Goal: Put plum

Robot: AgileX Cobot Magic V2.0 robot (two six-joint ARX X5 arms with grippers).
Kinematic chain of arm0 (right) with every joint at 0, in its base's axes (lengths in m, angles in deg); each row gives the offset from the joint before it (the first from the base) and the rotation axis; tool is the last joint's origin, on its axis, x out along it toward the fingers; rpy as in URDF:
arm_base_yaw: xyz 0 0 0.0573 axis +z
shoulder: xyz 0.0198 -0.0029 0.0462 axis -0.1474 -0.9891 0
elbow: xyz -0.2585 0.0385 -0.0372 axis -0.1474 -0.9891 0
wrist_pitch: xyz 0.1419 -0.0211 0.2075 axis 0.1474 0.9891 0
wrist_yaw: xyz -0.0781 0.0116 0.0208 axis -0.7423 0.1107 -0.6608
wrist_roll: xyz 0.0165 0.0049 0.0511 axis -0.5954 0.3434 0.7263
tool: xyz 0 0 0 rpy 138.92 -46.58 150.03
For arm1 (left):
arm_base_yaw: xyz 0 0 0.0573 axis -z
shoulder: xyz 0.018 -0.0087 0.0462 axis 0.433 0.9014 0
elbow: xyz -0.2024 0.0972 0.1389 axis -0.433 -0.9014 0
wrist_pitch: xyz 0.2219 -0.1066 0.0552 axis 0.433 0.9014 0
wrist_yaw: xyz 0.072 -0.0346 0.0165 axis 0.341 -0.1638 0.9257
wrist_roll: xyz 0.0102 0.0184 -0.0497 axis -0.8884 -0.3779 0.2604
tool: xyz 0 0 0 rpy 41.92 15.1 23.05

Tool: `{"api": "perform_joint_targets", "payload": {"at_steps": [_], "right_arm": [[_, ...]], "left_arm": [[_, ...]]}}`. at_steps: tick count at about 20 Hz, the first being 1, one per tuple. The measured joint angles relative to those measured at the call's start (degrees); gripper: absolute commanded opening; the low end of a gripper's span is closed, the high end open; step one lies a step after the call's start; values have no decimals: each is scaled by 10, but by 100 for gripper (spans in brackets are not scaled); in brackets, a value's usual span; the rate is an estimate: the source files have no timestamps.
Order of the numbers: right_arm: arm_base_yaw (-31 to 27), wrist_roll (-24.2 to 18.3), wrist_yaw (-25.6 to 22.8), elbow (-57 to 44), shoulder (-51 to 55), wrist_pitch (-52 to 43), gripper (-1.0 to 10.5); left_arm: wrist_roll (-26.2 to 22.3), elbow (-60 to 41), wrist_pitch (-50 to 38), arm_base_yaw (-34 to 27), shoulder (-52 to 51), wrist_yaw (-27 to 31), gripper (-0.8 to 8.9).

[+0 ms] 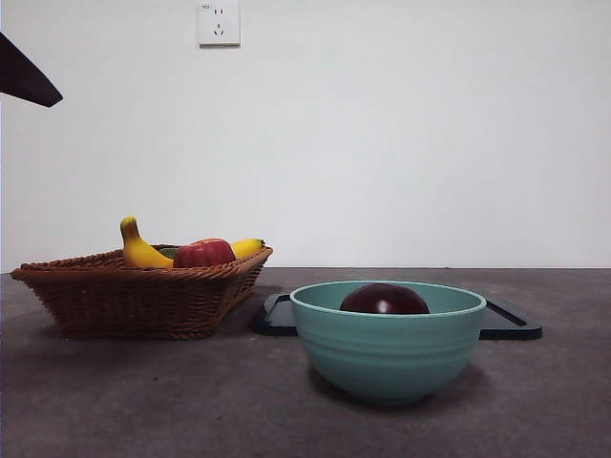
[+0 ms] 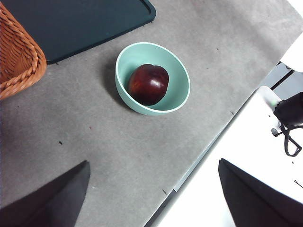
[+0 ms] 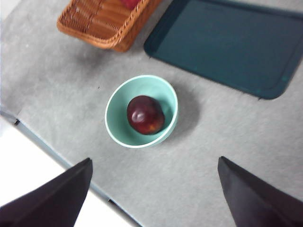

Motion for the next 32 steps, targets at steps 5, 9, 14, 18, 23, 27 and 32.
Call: {"api": "perform_joint_targets", "payload": {"at_steps": [5,9,14,18,23,27,32], "right_arm": [[40,31,-1,-1,-70,-45,424],[100,77,-48,-66,-121,-155,424],[161,136,-101,-114,-191,-293,421],[204,147,-159,-114,-268,-347,321],[219,150,-197,-114,-337,-392,218],[222,151,-208,-114,-371,-409,196],[224,151,-209,-114,-390,-424,14]], "left_arm": [[0,0,0,0,0,0,428],[0,0,0,0,0,0,428],[0,0,0,0,0,0,428],[0,0,0,0,0,0,428],[0,0,0,0,0,0,428],[0,0,0,0,0,0,428],[0,0,0,0,0,0,428]]}}
